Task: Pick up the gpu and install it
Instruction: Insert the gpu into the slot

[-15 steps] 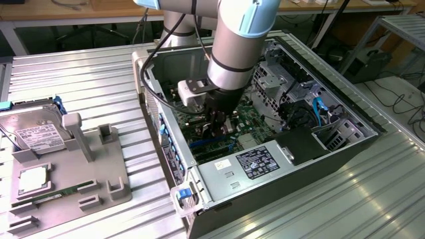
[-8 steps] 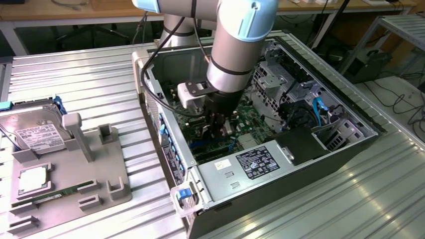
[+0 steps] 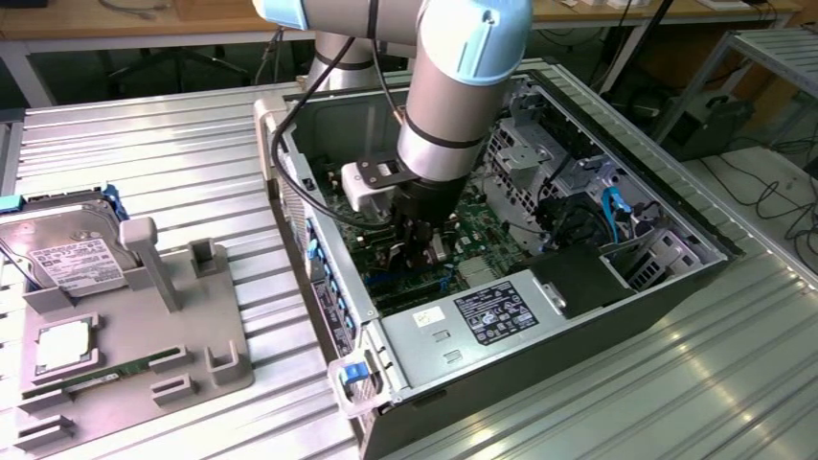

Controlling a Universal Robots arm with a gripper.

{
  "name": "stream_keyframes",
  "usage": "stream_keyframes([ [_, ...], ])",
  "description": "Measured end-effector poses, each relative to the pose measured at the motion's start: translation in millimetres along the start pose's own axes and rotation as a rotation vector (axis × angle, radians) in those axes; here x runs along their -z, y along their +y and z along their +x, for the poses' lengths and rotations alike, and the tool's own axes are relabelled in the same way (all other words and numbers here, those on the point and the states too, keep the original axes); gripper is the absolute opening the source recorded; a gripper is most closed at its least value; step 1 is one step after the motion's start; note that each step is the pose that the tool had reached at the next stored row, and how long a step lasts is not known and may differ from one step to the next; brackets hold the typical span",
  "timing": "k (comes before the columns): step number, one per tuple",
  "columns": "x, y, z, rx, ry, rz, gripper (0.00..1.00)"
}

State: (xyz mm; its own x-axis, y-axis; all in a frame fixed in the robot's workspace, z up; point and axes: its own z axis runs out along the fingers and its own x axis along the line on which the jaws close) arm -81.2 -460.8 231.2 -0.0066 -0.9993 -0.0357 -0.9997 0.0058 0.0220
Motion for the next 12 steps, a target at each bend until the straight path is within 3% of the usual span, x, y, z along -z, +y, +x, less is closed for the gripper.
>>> stream_keyframes([
  [4, -1.1, 0.0, 0.0, 0.000, 0.0001, 0.0000, 0.28],
  [8, -9.2, 0.4, 0.4, 0.000, 0.0001, 0.0000, 0.28],
  [12, -9.4, 0.4, 0.3, 0.000, 0.0000, 0.0000, 0.28],
])
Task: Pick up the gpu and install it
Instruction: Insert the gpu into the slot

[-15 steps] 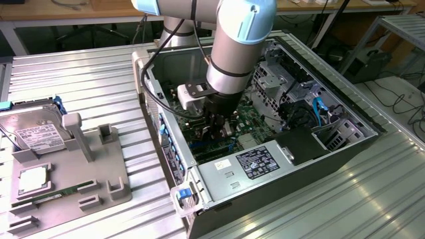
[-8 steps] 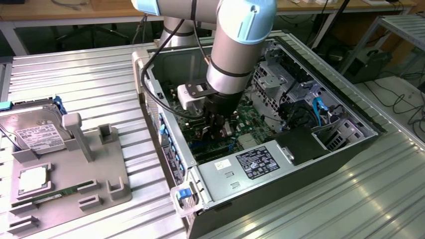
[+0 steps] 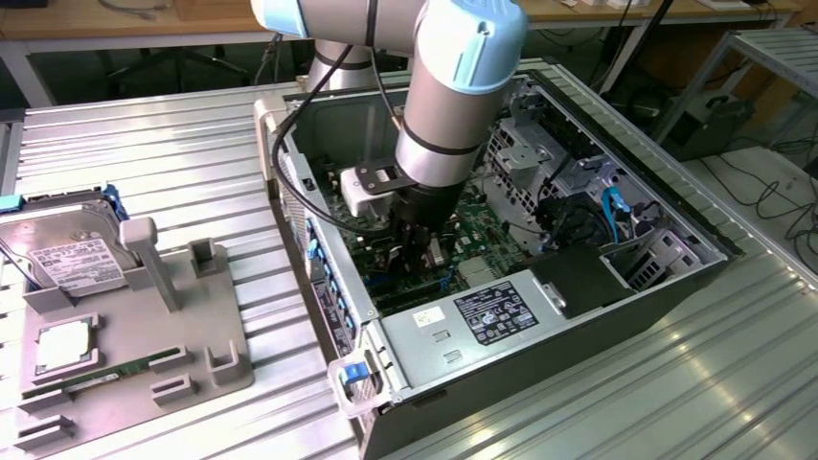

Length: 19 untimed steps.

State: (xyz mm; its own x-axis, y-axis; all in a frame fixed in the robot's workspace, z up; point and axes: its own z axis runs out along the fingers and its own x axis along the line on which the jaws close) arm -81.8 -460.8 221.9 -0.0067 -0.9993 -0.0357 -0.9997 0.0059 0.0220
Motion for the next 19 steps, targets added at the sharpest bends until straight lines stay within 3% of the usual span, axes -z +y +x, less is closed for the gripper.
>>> stream_keyframes([
  [3, 0.0, 0.0, 0.0, 0.000, -0.0002, 0.0002, 0.28],
  [4, -1.1, -0.1, -0.3, 0.000, -0.0030, 0.0018, 0.29],
  [7, 1.0, 0.1, -0.4, 0.000, -0.0002, 0.0025, 0.35],
  [19, 56.2, 1.3, -2.5, 0.001, -0.0002, 0.0139, 0.35],
])
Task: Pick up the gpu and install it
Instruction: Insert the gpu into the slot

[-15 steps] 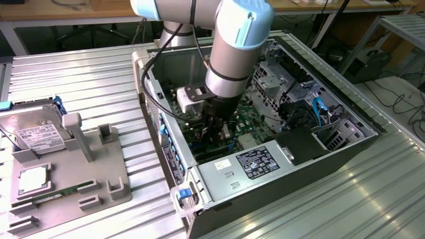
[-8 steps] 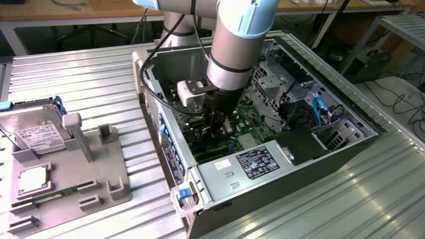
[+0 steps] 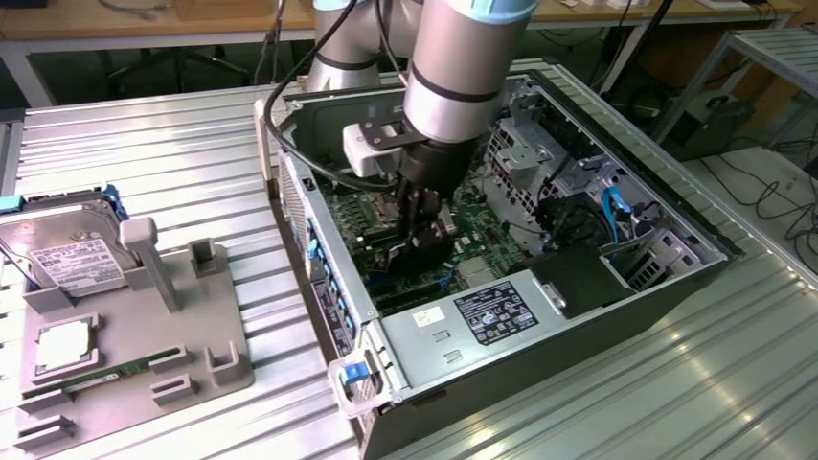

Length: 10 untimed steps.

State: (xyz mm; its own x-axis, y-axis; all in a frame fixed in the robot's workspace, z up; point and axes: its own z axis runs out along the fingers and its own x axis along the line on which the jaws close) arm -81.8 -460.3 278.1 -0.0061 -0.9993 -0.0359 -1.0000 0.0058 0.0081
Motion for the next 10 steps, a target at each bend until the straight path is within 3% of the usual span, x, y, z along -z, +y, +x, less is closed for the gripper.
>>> stream_keyframes([
  [2, 8.9, 0.1, -0.3, 0.000, 0.0002, 0.0005, 0.35],
  [4, 8.8, 0.1, -0.3, 0.000, -0.0005, 0.0008, 0.34],
  [5, 8.8, 0.1, -0.4, 0.000, -0.0006, 0.0008, 0.27],
  [8, 8.8, 0.1, -0.3, 0.000, -0.0006, 0.0008, 0.21],
  [10, 8.8, 0.1, -0.3, 0.000, -0.0005, 0.0008, 0.11],
])
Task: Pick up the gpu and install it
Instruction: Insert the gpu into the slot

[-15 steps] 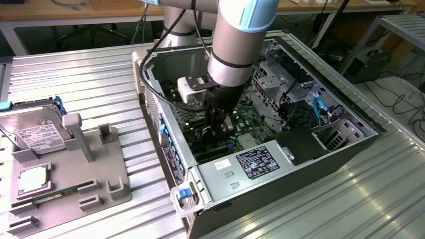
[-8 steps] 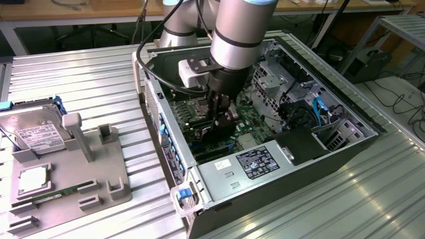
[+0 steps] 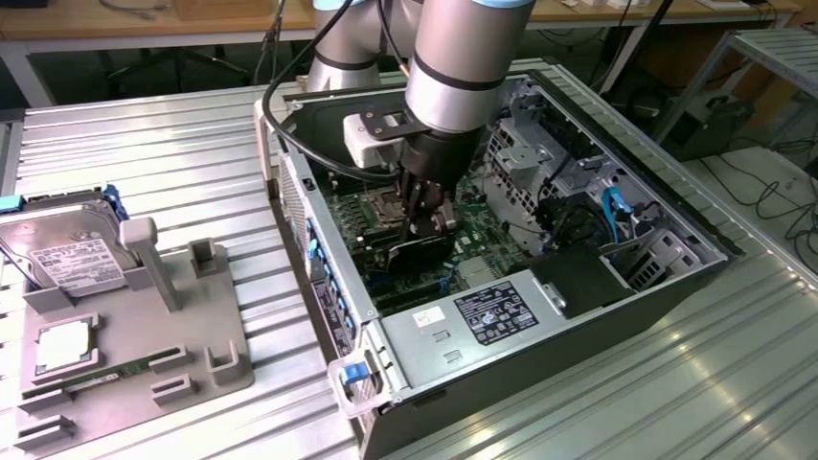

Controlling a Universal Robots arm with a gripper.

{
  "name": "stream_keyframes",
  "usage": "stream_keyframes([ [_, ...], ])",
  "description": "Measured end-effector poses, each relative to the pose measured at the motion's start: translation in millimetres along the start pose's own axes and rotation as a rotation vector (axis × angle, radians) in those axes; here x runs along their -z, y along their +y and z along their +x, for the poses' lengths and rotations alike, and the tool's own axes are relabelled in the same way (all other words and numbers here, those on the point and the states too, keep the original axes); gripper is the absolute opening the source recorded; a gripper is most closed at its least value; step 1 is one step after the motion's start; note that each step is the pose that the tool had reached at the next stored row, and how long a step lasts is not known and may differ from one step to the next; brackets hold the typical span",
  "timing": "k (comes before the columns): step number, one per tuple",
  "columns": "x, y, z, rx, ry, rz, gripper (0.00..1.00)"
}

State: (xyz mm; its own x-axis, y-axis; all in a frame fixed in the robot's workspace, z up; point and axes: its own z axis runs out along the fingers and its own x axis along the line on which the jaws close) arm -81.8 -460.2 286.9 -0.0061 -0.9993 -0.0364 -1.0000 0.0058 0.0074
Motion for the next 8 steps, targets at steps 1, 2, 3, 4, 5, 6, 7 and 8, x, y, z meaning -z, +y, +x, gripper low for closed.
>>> stream_keyframes([
  [1, 0.0, 0.0, 0.0, 0.000, 0.0000, 0.0000, 0.11],
  [2, 0.0, 0.0, 0.0, 0.000, 0.0000, 0.0000, 0.11],
  [3, 0.0, 0.0, 0.0, 0.000, 0.0000, 0.0000, 0.11],
  [4, 0.0, 0.0, 0.0, 0.000, 0.0001, 0.0000, 0.11],
  [5, 0.0, 0.0, 0.0, 0.000, 0.0000, 0.0000, 0.11],
  [6, 0.0, 0.0, 0.0, 0.000, 0.0001, 0.0000, 0.11],
  [7, 0.0, 0.0, 0.0, 0.000, 0.0000, 0.0000, 0.11],
  [8, 0.0, 0.0, 0.0, 0.000, 0.0001, 0.0000, 0.11],
])
